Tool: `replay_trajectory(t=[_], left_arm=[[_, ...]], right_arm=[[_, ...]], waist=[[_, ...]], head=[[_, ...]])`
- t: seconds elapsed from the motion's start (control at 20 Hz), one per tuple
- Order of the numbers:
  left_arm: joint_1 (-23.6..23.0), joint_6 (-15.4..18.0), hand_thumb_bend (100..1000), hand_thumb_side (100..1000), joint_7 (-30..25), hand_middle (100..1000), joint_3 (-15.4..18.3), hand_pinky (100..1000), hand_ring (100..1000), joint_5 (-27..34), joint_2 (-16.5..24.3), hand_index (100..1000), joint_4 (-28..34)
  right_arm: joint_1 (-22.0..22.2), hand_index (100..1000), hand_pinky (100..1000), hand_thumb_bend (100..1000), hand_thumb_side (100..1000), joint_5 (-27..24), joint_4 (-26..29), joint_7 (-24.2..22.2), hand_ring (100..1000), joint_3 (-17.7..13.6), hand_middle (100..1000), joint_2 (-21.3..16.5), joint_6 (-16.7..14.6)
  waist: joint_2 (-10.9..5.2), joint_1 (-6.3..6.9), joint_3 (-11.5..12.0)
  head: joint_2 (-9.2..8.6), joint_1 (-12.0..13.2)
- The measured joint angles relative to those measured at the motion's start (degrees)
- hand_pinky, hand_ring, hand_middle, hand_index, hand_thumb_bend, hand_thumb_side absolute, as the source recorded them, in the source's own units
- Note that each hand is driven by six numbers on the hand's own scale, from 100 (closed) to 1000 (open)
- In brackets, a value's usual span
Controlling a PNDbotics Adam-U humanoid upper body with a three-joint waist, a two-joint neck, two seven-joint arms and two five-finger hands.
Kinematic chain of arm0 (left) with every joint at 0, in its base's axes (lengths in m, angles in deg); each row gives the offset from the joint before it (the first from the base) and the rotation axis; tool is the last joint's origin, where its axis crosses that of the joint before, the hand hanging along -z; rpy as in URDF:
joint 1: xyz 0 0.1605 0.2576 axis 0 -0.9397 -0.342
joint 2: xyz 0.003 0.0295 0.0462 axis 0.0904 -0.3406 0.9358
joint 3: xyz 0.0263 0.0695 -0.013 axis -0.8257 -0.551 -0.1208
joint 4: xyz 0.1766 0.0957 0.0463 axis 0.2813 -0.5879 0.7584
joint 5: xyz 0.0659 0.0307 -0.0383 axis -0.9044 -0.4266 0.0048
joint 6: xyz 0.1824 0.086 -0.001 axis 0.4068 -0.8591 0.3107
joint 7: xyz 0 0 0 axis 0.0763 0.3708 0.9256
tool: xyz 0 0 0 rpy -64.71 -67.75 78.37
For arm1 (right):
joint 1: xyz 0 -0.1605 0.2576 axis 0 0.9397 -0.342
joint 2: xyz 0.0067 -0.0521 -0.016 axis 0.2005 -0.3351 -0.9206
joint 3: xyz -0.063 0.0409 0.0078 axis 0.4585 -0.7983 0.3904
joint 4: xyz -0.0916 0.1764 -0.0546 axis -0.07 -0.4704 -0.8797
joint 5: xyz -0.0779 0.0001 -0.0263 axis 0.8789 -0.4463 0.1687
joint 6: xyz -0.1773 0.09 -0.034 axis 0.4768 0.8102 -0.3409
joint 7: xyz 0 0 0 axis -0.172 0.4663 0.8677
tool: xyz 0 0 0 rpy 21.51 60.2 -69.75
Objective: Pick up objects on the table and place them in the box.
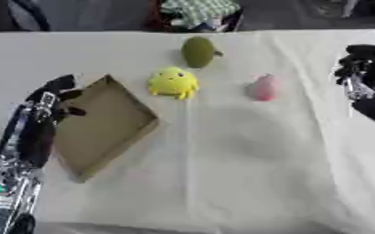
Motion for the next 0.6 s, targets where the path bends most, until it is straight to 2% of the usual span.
replay_trajectory(t=[0.3, 0.5, 0.55, 0.6], left_arm=[[0.00, -0.14, 100, 714, -0.17, 837, -0.04, 591, 783, 0.00, 0.00, 722, 0.00], [0.00, -0.20, 100, 714, -0.29, 837, -0.37, 590, 784, 0.00, 0.01, 722, -0.01], [0.00, -0.22, 100, 714, -0.31, 837, -0.38, 590, 784, 0.00, 0.01, 721, -0.01], [0.00, -0.25, 100, 714, -0.36, 837, -0.39, 590, 784, 0.00, 0.01, 722, -0.01]], right_arm=[[-3.71, 857, 624, 100, 357, 1.12, -3.42, -4.44, 681, 3.28, 722, -7.48, -1.68], [-6.65, 888, 653, 263, 376, 2.22, -6.44, -8.24, 723, 5.70, 777, -11.96, -3.36], [-7.48, 891, 655, 229, 326, 2.60, -7.30, -9.20, 727, 6.34, 778, -12.99, -3.78], [-8.35, 891, 656, 315, 326, 2.98, -8.25, -10.19, 729, 7.01, 780, -13.95, -4.18]], waist=[[-0.14, 0.01, 0.42], [-0.14, 0.04, 0.86], [-0.14, 0.05, 0.98], [-0.14, 0.06, 1.08]], head=[[0.00, -0.73], [0.00, -1.02], [0.00, -1.12], [0.00, -1.24]])
